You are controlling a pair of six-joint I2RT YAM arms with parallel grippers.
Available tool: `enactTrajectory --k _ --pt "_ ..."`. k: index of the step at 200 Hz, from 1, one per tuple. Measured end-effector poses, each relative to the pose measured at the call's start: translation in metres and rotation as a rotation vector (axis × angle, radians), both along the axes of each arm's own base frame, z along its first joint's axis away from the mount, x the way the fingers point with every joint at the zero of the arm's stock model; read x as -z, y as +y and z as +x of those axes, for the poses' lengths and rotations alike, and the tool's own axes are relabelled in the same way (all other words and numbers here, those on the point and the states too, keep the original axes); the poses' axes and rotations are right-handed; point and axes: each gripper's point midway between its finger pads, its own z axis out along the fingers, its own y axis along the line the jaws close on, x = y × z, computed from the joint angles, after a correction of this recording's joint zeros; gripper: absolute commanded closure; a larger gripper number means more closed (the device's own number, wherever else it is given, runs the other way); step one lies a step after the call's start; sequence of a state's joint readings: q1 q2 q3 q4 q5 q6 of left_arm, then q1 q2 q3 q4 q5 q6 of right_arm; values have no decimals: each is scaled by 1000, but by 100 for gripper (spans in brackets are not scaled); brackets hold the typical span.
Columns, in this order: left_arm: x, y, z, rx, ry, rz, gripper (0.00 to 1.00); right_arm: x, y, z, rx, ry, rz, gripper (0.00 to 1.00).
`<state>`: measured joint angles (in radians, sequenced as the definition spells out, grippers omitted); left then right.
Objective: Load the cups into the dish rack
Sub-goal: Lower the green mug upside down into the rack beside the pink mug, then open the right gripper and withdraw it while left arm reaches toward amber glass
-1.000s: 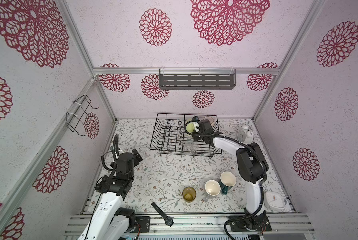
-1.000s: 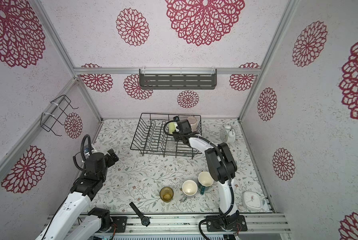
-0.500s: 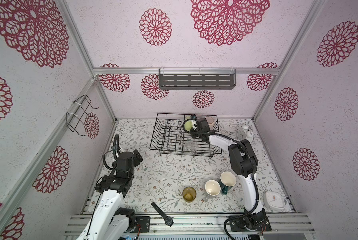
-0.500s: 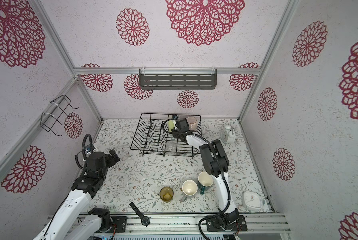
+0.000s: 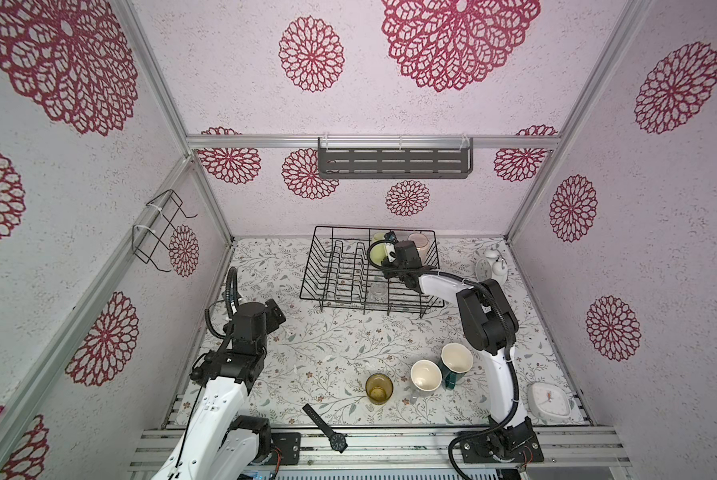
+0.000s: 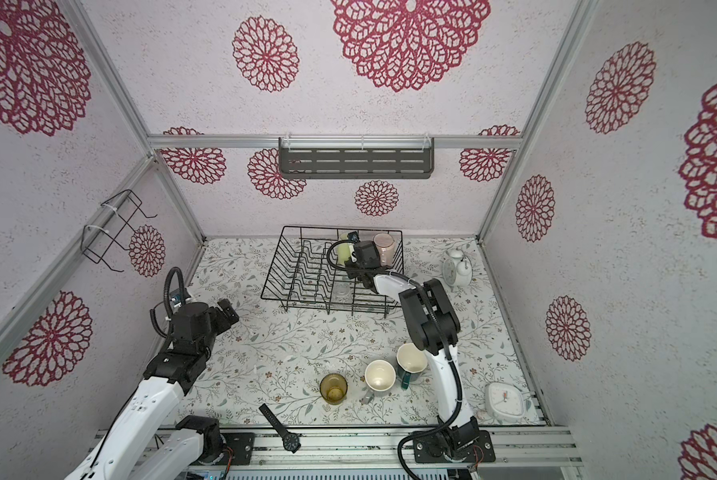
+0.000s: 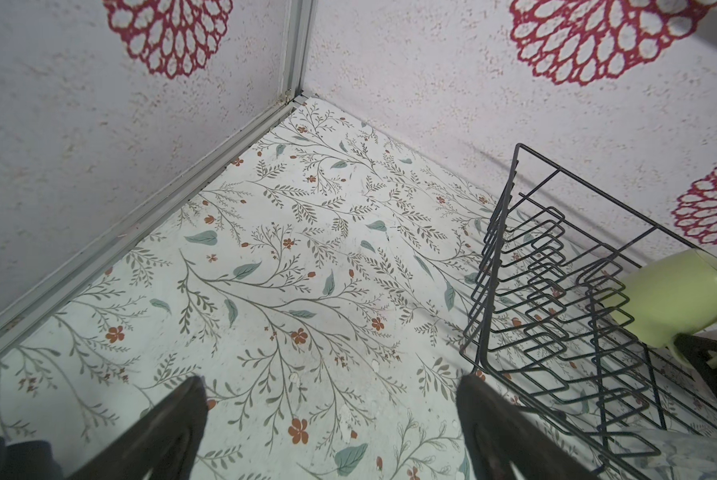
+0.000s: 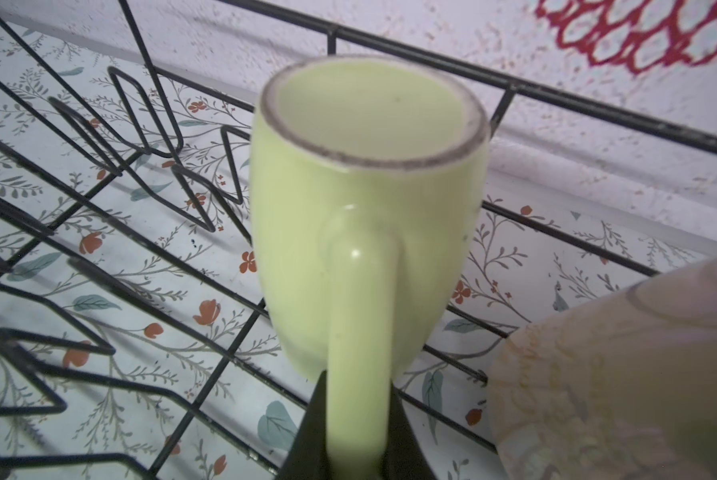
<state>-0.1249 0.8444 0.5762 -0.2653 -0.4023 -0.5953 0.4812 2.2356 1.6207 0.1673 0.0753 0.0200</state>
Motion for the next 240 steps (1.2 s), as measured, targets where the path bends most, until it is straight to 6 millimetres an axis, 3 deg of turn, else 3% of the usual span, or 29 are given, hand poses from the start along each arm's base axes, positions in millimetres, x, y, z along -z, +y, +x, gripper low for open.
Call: enactTrajectory --k 35,75,110,195,240 --pt "2 -2 2 8 4 -7 3 4 -1 -3 2 19 -4 64" --pt "1 -2 2 11 -1 -15 3 13 -3 -8 1 51 -21 61" --pt "-3 -2 1 10 -17 -21 3 6 -4 -10 1 53 -19 59" --pt "-3 -3 0 9 -20 -48 3 -73 -4 -26 -22 -5 54 52" --pt "-10 -2 0 -16 -37 -76 3 -124 -19 -75 -35 -1 146 50"
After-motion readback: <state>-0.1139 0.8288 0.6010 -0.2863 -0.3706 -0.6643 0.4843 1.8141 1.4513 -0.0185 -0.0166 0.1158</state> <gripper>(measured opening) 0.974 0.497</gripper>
